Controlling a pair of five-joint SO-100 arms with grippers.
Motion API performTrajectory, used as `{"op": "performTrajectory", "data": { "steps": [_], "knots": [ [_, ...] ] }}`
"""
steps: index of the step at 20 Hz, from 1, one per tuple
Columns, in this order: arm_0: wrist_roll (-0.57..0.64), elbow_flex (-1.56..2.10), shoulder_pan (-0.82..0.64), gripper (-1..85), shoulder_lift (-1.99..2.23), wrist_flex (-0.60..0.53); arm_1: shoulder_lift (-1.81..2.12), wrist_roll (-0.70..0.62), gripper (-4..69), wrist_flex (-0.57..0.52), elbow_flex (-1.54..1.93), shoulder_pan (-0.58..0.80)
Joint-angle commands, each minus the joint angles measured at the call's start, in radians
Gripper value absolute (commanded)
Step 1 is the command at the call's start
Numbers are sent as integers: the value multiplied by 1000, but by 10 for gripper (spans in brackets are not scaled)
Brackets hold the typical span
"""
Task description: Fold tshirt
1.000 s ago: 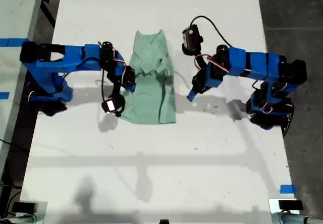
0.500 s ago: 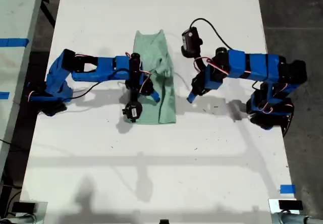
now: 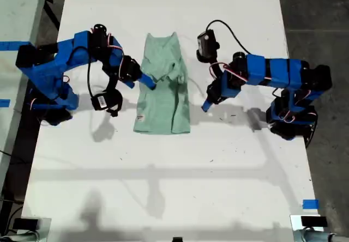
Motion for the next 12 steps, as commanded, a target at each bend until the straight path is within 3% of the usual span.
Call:
{"op": "performTrajectory", "data": {
  "steps": [1, 5, 7, 10, 12],
  "knots": [
    [-115, 210, 109, 176, 158, 0, 67, 43, 201, 12, -72, -46],
    [-187, 210, 199, 319, 152, 0, 15, 64, 225, 6, -144, -67],
    [-202, 201, 199, 388, 173, -9, -75, 63, 275, 23, -252, -71],
    [-193, 229, 210, 381, 114, -43, -245, 72, 333, 28, -391, -86],
    [-187, 276, 213, 368, 77, -133, -337, 87, 336, 0, -436, -94]
  ]
}}
